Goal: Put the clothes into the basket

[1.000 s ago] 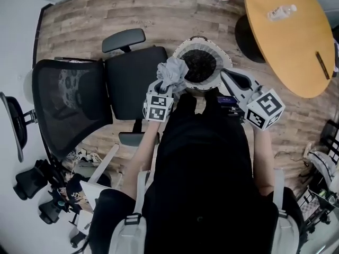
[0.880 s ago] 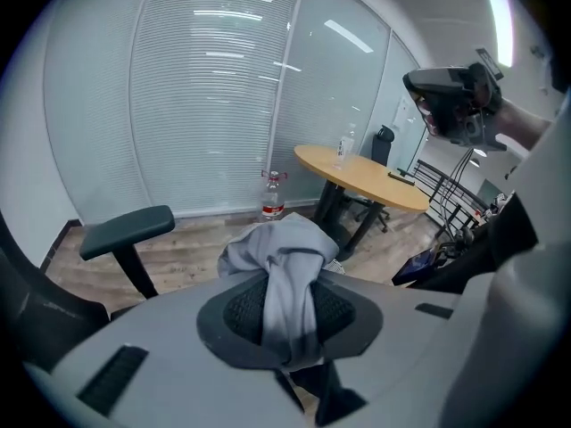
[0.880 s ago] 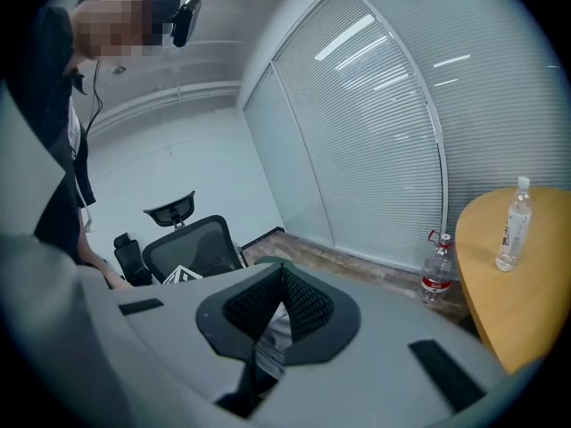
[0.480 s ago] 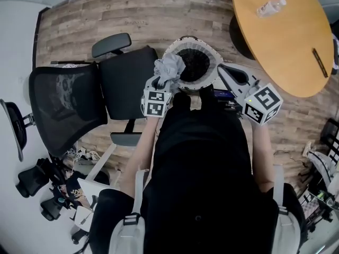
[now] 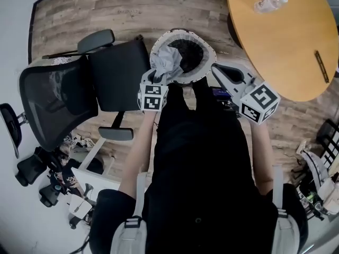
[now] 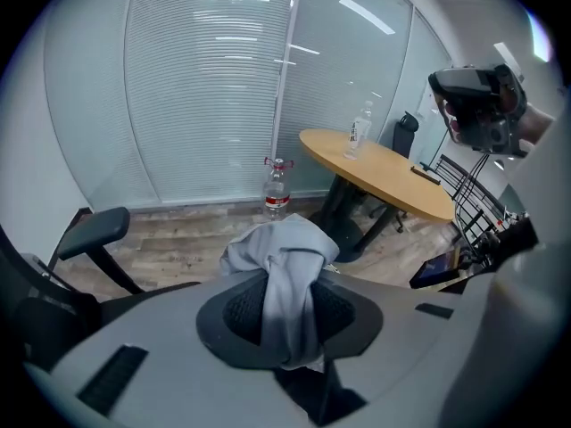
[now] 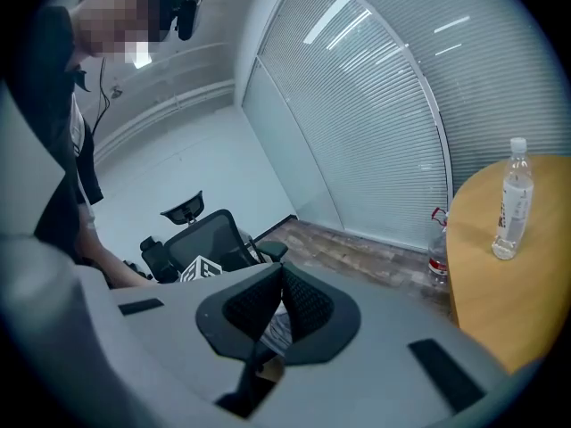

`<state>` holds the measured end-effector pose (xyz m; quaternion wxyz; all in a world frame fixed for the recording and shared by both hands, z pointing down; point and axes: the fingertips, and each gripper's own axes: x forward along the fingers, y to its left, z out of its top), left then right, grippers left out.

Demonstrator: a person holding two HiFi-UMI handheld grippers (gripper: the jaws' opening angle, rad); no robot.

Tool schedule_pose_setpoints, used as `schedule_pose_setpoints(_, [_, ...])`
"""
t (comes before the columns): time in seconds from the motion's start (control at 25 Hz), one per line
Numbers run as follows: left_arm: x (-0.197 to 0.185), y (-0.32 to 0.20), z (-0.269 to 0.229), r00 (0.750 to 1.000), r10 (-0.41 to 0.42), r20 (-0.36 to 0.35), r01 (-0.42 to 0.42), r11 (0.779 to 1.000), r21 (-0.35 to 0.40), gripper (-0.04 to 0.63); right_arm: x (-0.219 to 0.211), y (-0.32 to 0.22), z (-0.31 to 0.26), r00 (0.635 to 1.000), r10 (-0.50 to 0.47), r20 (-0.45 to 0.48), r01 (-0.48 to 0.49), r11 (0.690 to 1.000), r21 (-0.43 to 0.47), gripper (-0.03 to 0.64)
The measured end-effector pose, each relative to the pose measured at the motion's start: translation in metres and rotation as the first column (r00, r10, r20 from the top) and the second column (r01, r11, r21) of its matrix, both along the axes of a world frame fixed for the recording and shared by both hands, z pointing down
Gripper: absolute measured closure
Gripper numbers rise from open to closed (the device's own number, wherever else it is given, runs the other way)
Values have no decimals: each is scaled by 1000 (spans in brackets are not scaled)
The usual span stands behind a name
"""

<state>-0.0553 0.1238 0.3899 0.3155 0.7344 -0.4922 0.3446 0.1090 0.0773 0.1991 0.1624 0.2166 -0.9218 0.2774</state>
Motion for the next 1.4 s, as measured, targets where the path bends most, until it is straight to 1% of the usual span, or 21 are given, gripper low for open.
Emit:
schedule_pose_setpoints(0.2, [18,-13,34,999,-30,17,31,998,-51,506,14,-12,23,998,-68,-6,68,997,-45,600])
schedule_pose_setpoints(0.32, [21,-16,57,998,-50,39,53,996,-71,506,17,-12,37,995,-99,3,99,992,-79,600])
schedule_pose_setpoints(0.52, [23,-23,96,995,-75,72,83,990,-110,506,10,-8,64,984,-176,11,176,975,-133,600])
schedule_pose_setpoints(0.72, [27,-31,142,993,-67,100,82,985,-151,506,3,-10,93,977,-212,30,214,959,-185,600])
schedule_pose_setpoints(0.88, [21,-32,182,991,-37,130,61,980,-190,506,-7,-14,114,974,-226,34,228,951,-208,600])
schedule_pose_setpoints(1.04, [19,-34,222,987,-1,160,36,975,-219,506,-8,-17,137,976,-217,35,219,948,-229,600])
schedule_pose_setpoints(1.24, [20,-37,276,978,88,188,-39,968,-249,506,-9,-10,173,981,-194,17,191,941,-278,600])
schedule_pose_setpoints(1.4, [11,-37,314,963,165,212,-102,954,-280,505,-15,-3,194,985,-173,18,171,936,-308,600])
